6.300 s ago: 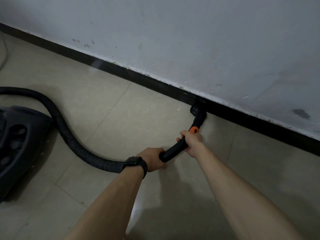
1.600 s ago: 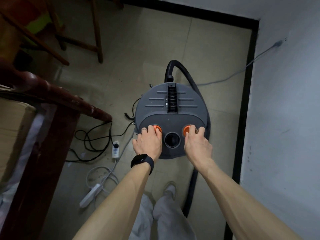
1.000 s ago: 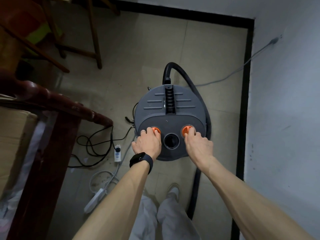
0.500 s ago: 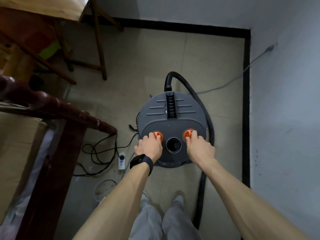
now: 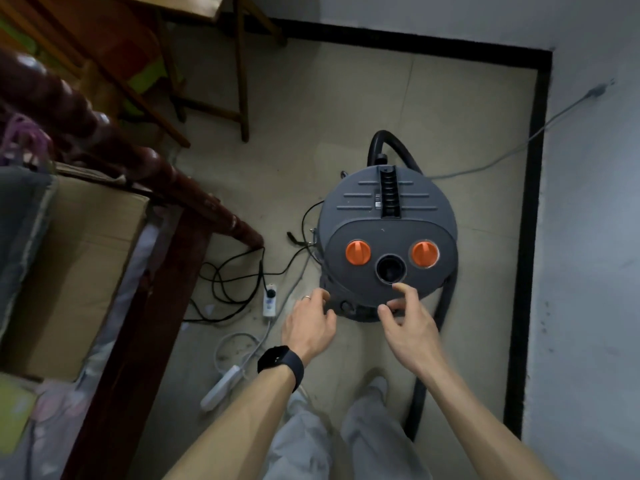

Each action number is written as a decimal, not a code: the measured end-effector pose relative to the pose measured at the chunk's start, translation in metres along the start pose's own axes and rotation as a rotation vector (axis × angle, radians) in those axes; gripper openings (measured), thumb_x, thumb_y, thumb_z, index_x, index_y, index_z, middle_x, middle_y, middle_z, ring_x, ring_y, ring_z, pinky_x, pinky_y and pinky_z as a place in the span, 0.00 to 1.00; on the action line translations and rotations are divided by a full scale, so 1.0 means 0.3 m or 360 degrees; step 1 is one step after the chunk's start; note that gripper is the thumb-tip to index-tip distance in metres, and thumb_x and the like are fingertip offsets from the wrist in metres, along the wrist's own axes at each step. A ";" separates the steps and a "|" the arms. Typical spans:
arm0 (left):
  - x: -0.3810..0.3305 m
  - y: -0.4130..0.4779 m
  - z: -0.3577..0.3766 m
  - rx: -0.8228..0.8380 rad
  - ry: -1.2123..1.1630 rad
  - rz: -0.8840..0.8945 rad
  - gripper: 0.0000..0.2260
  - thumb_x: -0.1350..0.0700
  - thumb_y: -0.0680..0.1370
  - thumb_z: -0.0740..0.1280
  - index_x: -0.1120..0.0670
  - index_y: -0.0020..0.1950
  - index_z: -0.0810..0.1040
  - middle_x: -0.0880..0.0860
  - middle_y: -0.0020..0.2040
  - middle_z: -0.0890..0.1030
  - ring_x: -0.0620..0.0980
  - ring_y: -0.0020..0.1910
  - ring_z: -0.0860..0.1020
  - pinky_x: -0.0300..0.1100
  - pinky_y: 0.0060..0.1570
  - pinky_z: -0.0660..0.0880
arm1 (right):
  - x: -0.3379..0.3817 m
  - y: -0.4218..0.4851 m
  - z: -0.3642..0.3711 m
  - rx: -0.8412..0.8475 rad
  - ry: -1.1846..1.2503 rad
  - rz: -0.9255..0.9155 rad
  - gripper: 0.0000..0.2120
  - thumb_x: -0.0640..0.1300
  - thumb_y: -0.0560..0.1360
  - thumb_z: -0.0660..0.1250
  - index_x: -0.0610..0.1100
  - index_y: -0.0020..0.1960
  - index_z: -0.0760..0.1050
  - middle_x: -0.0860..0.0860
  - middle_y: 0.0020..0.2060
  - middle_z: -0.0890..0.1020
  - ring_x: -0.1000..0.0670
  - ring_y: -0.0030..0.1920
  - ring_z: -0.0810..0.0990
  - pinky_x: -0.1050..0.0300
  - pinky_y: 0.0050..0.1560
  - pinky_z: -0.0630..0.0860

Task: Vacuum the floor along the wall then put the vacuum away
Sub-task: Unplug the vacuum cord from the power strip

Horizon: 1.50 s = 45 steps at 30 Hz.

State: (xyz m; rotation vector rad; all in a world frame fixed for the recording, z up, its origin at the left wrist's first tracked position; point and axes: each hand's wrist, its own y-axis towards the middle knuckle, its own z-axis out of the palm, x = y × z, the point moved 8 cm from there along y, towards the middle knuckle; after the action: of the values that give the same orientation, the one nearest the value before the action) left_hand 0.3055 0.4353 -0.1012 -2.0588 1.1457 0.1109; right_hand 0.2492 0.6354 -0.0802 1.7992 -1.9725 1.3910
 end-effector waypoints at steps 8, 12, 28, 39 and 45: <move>0.424 -0.023 0.027 0.0048 -0.0020 -0.0202 0.17 0.50 0.80 0.62 0.49 0.69 0.70 0.50 0.66 0.77 0.51 0.64 0.75 0.50 0.61 0.75 | 0.069 -0.126 0.376 0.0223 0.0012 -0.0068 0.14 0.52 0.80 0.67 0.57 0.65 0.72 0.60 0.50 0.80 0.58 0.45 0.81 0.53 0.53 0.77; 0.705 0.088 0.083 0.0070 0.0108 -0.0287 0.19 0.50 0.80 0.61 0.49 0.71 0.72 0.52 0.66 0.78 0.53 0.64 0.76 0.48 0.60 0.75 | 0.063 -0.032 0.661 0.0289 -0.0031 -0.0159 0.11 0.51 0.81 0.67 0.56 0.63 0.73 0.58 0.48 0.81 0.60 0.43 0.81 0.61 0.46 0.74; 1.433 0.693 0.660 0.0008 0.0131 -0.0568 0.23 0.43 0.78 0.63 0.51 0.70 0.71 0.55 0.68 0.74 0.57 0.66 0.74 0.49 0.62 0.74 | -0.392 0.634 1.629 0.0683 -0.0577 -0.0292 0.22 0.57 0.81 0.62 0.50 0.71 0.70 0.51 0.62 0.82 0.50 0.56 0.82 0.50 0.59 0.79; 1.523 1.090 0.860 -0.0346 0.0034 -0.0383 0.28 0.40 0.76 0.67 0.52 0.71 0.67 0.55 0.65 0.75 0.56 0.65 0.74 0.49 0.59 0.72 | -0.379 1.017 2.014 0.0583 -0.0816 -0.0767 0.18 0.59 0.79 0.65 0.53 0.65 0.72 0.47 0.57 0.80 0.43 0.55 0.81 0.47 0.55 0.80; 1.582 1.115 0.859 -0.0299 -0.0027 -0.0302 0.27 0.42 0.76 0.69 0.47 0.72 0.67 0.53 0.64 0.73 0.57 0.64 0.73 0.50 0.59 0.74 | -0.314 1.041 2.046 0.0590 -0.1288 -0.1148 0.14 0.59 0.81 0.63 0.50 0.59 0.75 0.48 0.47 0.79 0.44 0.46 0.81 0.52 0.43 0.77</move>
State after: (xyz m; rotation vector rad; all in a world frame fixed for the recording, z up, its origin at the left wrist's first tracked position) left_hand 0.4038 0.1735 -0.6716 -2.3171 0.9543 0.1471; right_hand 0.2982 0.2426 -0.6513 3.1591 -1.0053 0.8706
